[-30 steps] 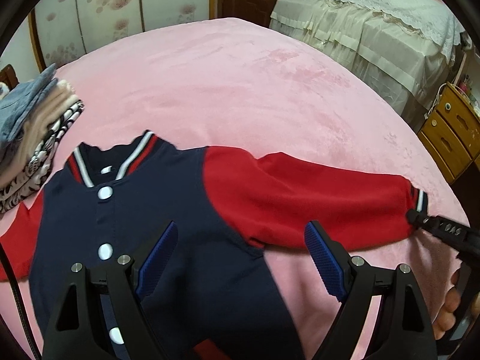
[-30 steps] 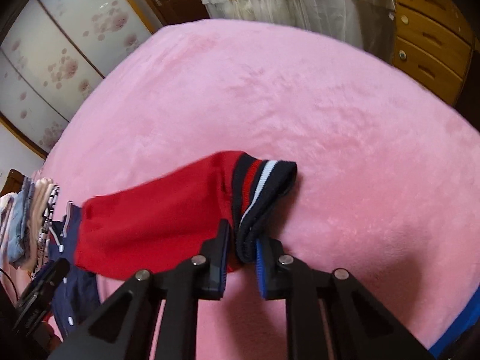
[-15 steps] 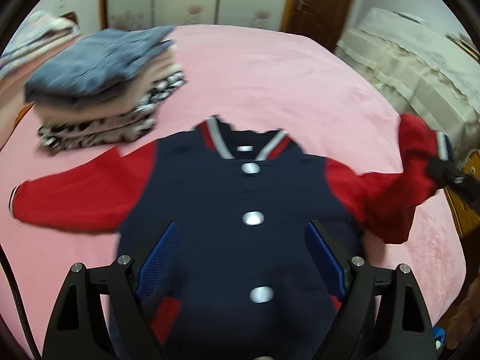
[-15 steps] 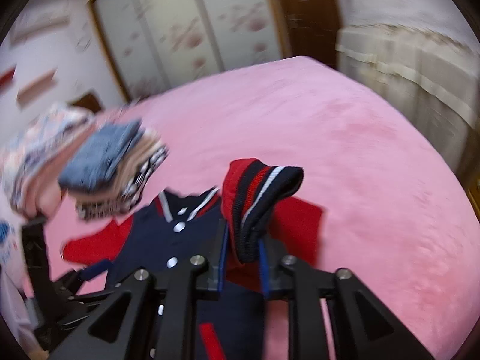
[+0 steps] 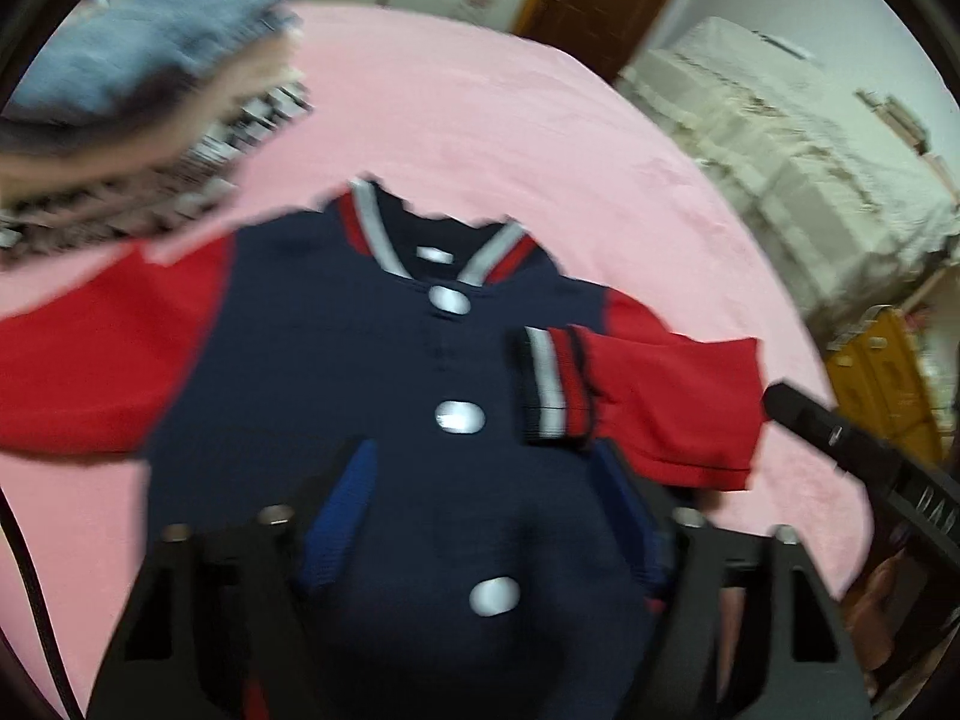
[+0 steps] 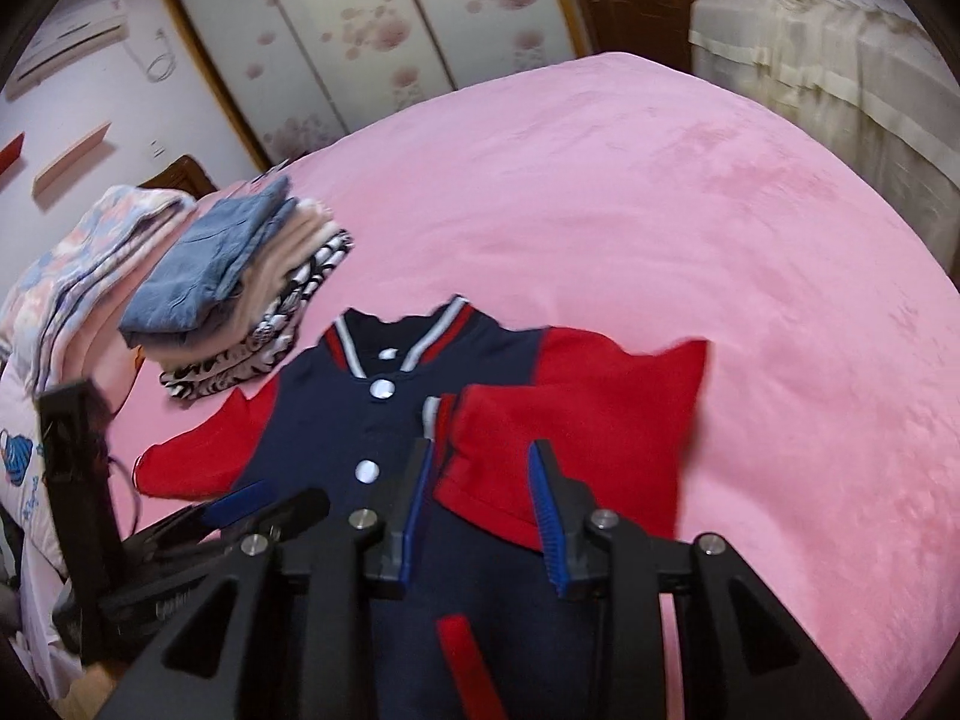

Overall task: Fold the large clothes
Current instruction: 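Lift the cuff with the right tool and fold the sleeve across the jacket front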

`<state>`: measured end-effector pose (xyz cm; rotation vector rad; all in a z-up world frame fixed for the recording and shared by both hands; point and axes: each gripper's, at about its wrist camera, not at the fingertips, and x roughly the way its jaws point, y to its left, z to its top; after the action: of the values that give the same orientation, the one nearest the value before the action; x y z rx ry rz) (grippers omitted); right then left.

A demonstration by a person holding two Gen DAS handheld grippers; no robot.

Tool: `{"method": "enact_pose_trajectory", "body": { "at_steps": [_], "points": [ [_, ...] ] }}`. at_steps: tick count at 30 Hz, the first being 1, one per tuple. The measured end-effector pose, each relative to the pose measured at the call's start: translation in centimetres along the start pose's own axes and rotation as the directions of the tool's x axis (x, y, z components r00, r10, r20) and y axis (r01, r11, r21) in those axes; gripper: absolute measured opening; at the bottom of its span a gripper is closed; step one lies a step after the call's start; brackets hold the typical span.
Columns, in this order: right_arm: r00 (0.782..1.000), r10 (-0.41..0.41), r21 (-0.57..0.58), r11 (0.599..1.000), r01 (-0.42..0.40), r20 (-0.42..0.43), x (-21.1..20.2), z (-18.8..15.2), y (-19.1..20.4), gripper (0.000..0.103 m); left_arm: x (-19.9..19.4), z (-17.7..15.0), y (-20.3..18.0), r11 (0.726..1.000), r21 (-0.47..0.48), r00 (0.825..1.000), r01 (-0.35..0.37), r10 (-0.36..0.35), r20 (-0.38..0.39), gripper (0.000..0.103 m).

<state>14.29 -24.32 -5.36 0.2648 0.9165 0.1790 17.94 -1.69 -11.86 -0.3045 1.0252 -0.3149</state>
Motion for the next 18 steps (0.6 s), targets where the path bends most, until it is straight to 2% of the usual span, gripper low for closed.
{"method": "enact_pose_trajectory", "body": {
  "at_steps": [3,5,9,18],
  "points": [
    [1.000,-0.004,0.042,0.999,0.005,-0.007,-0.3,-0.9,-1.6,0.032,2.8,0.3,0.3,0.988,-0.076,0.987,0.136,-0.141,-0.076,0.052],
    [1.000,0.000,0.069,0.998,0.001,-0.015,-0.2,-1.6,-2.4,0.032,4.0,0.2,0.5,0.977,-0.119,0.976,0.174,-0.187,-0.109,0.051],
    [1.000,0.005,0.093,0.996,-0.002,-0.031,0.3,-2.6,-3.1,0.032,5.3,-0.4,0.7,0.951,-0.192,0.955,0.242,-0.268,-0.124,0.051],
    [0.999,0.027,0.121,0.992,-0.022,-0.036,1.0,-3.3,-3.8,0.032,8.9,0.1,0.8,0.905,-0.307,0.936,0.293,-0.338,-0.102,0.051]
  ]
}}
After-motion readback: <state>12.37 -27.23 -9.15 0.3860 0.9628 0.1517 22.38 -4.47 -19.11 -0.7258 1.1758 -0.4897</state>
